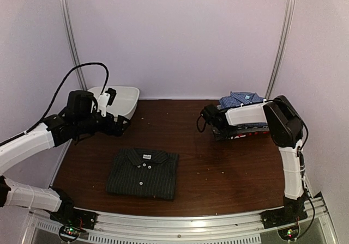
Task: Fold and stack the long sleeve shirts
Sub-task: Move the square-folded shirt to the center of the board.
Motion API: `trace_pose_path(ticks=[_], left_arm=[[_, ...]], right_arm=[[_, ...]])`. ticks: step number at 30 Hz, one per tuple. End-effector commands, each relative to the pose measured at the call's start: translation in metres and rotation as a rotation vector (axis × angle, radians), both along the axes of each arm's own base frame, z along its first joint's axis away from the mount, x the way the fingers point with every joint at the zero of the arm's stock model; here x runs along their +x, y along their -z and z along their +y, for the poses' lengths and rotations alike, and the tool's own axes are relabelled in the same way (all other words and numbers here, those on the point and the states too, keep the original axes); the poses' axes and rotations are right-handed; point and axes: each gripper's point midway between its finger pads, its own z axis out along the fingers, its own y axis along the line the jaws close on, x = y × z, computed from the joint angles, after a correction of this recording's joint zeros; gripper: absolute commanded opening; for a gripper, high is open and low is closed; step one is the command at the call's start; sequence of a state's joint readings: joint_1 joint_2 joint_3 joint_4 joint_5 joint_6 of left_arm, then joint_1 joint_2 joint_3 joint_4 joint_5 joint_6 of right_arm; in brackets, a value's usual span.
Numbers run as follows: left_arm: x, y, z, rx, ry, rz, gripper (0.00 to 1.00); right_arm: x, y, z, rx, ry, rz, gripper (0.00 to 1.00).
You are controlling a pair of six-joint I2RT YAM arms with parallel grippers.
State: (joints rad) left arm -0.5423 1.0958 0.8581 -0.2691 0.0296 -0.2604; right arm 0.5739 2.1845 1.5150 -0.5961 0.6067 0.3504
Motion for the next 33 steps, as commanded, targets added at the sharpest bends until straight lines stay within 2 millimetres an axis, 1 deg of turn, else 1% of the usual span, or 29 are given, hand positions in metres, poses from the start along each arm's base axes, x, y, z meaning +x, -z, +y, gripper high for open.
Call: trace_pose_path(ticks=[1,3,7,13,17,22,27,31,33], left_arm=[[0.007,-0.004,-0.004,-0.035,0.003,-0.010,0.98],[0.008,-0.001,-0.004,-0.031,0.001,0.002,0.98],[0.009,0.003,-0.005,-0.033,0.003,0.020,0.98],[0.008,0.005,-0.007,-0.038,0.010,0.034,0.98],[0.007,0.009,-0.008,-0.043,0.014,0.051,0.98],[0.005,0.010,-0.007,-0.059,0.003,0.075,0.98],[-0.001,0.014,-0.008,-0.148,-0.030,0.123,0.98],[-0.006,0.028,-0.002,-0.193,-0.082,0.157,0.97],[-0.007,0.037,0.008,-0.191,-0.138,0.166,0.97]], right_arm=[[-0.007,-0.008,0.008,0.054,-0.023,0.029,0.00],[-0.010,-0.012,0.020,0.102,-0.043,0.036,0.00],[-0.021,-0.016,0.049,0.225,-0.083,0.068,0.00],[-0.043,-0.023,0.100,0.370,-0.159,0.102,0.00],[-0.057,-0.027,0.130,0.446,-0.199,0.117,0.00],[-0.076,-0.034,0.157,0.503,-0.230,0.135,0.00],[-0.095,-0.031,0.186,0.596,-0.265,0.159,0.00],[-0.101,-0.028,0.209,0.662,-0.286,0.168,0.00],[-0.101,-0.029,0.217,0.685,-0.295,0.165,0.00]])
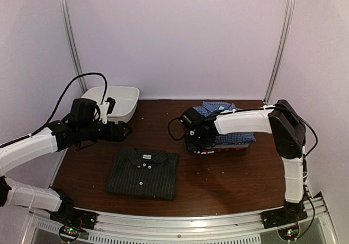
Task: Fold and stack the long sleeve shirts
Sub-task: Move the square-folded shirt to the center of the board.
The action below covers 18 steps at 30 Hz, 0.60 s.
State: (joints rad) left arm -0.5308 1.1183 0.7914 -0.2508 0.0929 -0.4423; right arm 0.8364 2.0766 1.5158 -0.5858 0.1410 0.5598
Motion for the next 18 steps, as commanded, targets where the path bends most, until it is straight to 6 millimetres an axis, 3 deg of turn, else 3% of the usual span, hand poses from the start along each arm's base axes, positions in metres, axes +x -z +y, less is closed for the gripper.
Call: trace_pose_path(ticks=[1,3,8,13,18], left_arm=[[0.000,0.009,0.016,-0.056,-0.120,0.012,0.97],[-0.002,0.016,0.027,-0.044,-0.175,0.015,0.96],[-0.006,0.027,0.046,-0.006,-0.258,0.033,0.96],[-0.011,0.039,0.059,0.064,-0.304,0.084,0.96],[-0.017,0.053,0.061,0.087,-0.301,0.145,0.96]], right_arm=[[-0.009,-0.014,0.044,0.174,-0.039,0.015,0.00],[-0.009,-0.018,0.045,0.185,-0.039,0.008,0.00],[-0.014,-0.038,0.049,0.236,-0.057,-0.027,0.28],[-0.036,-0.055,0.058,0.275,-0.094,-0.044,0.46],[-0.065,-0.056,0.068,0.308,-0.114,-0.035,0.58]])
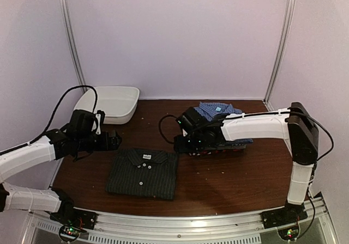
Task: Fold and stack the long sleeve shirts
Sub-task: Move the square-folded shirt to the center of the board, then pick up the square-folded shirt from the center of the board.
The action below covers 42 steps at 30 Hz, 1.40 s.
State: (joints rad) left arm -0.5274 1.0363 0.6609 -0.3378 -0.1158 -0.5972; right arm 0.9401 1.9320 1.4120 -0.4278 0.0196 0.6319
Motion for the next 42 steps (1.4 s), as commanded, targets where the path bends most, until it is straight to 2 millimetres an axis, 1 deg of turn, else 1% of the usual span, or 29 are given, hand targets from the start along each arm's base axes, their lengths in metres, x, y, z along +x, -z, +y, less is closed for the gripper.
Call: trace_pose_path(ticks=[1,5,8,10,13,16,21,24,28,30,34,36,40,42], left_arm=[[-0.002,0.007,0.010,0.020,-0.041,0.045,0.96],[-0.008,0.020,0.017,0.031,-0.058,0.099,0.96],[-0.015,0.037,0.018,0.026,-0.053,0.156,0.96],[-0.021,0.048,0.015,0.011,-0.040,0.193,0.96],[-0.031,0.064,0.004,-0.061,-0.009,0.256,0.95],[-0.039,0.080,-0.004,-0.114,0.000,0.309,0.94],[-0.045,0.098,-0.006,-0.128,-0.003,0.360,0.93],[-0.049,0.109,-0.006,-0.128,-0.004,0.391,0.89],[-0.054,0.124,-0.010,-0.150,0.002,0.435,0.80],[-0.056,0.128,-0.015,-0.177,0.009,0.448,0.75],[-0.055,0.133,-0.016,-0.189,0.000,0.457,0.64],[-0.055,0.132,-0.019,-0.205,0.009,0.457,0.55],[-0.054,0.129,-0.024,-0.223,0.021,0.456,0.30],[-0.054,0.127,-0.025,-0.230,0.028,0.455,0.20]], right_arm=[[-0.026,-0.009,0.014,0.064,-0.015,-0.004,0.60],[-0.053,0.005,0.025,0.092,-0.034,0.033,0.59],[-0.062,0.019,0.027,0.099,-0.031,0.051,0.58],[-0.070,0.028,0.030,0.116,-0.042,0.086,0.57],[-0.078,0.039,0.035,0.137,-0.055,0.115,0.55],[-0.083,0.048,0.043,0.148,-0.069,0.132,0.54],[-0.087,0.062,0.046,0.146,-0.079,0.152,0.54],[-0.087,0.069,0.044,0.130,-0.084,0.156,0.53],[-0.089,0.071,0.046,0.135,-0.097,0.161,0.51],[-0.089,0.069,0.049,0.145,-0.105,0.160,0.49],[-0.089,0.068,0.052,0.152,-0.118,0.158,0.45],[-0.088,0.067,0.055,0.158,-0.124,0.156,0.42],[-0.086,0.064,0.062,0.168,-0.137,0.149,0.29],[-0.084,0.061,0.065,0.171,-0.140,0.141,0.23]])
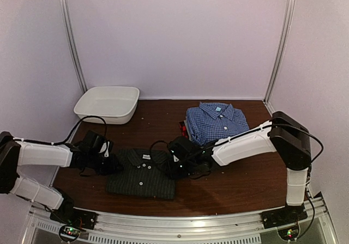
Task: Fold and stack the long sleeve shirts
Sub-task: Pick up the square-folded shirt from the center of the board, then place the square-folded shirt on the square-folded shirt.
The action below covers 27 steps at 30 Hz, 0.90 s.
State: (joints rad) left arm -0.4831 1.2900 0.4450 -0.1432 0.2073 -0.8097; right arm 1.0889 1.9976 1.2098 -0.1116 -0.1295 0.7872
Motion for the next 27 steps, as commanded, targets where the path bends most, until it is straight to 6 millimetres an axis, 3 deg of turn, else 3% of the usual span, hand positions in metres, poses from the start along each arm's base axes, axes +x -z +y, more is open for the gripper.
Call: trace_pose_path(ticks=[1,6,13,19,24,27], left_arm=[[-0.005,0.000,-0.005,-0.040,0.017,0.018,0.16],[-0.003,-0.012,-0.011,-0.060,0.043,-0.004,0.00],[0.005,-0.047,-0.016,-0.067,0.060,-0.056,0.00],[0.020,-0.097,-0.024,-0.102,0.048,-0.146,0.00],[0.032,-0.140,-0.047,-0.152,0.086,-0.217,0.00],[0.040,-0.166,-0.065,-0.178,0.106,-0.258,0.00]], right_arm=[[0.001,-0.003,0.013,0.015,-0.026,-0.016,0.19],[0.008,-0.016,0.020,0.013,-0.028,-0.045,0.00],[0.025,-0.054,0.029,-0.003,-0.029,-0.129,0.00],[0.035,-0.087,0.032,-0.011,-0.043,-0.187,0.00],[0.052,-0.132,0.022,0.002,-0.029,-0.250,0.00],[0.065,-0.153,0.002,-0.009,0.004,-0.289,0.00]])
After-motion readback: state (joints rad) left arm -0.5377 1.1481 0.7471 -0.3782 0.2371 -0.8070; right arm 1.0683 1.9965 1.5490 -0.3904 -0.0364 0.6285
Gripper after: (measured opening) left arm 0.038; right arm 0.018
